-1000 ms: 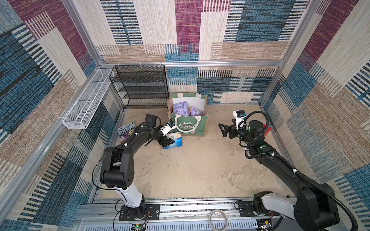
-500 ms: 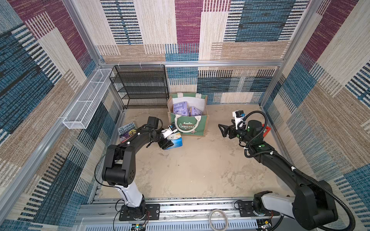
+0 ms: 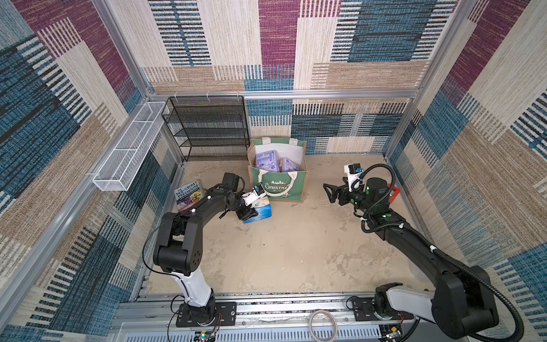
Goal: Put tissues into the canvas bag
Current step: Pick up the pack of facial tissues from the center of the board.
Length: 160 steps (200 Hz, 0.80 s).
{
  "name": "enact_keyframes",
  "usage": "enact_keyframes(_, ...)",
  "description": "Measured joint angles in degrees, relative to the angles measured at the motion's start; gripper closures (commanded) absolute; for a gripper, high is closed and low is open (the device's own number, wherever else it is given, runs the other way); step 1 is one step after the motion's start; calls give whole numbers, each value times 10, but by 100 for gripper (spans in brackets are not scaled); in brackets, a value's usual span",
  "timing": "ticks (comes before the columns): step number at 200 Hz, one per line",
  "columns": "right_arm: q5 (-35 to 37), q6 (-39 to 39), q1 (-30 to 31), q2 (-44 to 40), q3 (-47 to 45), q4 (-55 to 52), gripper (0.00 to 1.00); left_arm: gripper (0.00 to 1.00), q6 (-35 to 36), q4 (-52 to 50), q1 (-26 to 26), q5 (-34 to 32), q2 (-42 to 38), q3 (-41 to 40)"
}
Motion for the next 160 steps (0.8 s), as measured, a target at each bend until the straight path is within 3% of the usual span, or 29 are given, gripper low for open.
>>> enact_keyframes(93, -1, 9, -5, 2, -5, 4, 1, 50, -109, -19, -11, 78, -94, -18)
enact_keyframes(160, -11, 20, -6, 2, -7, 8, 1, 54, -224, -7, -79, 72, -194, -84)
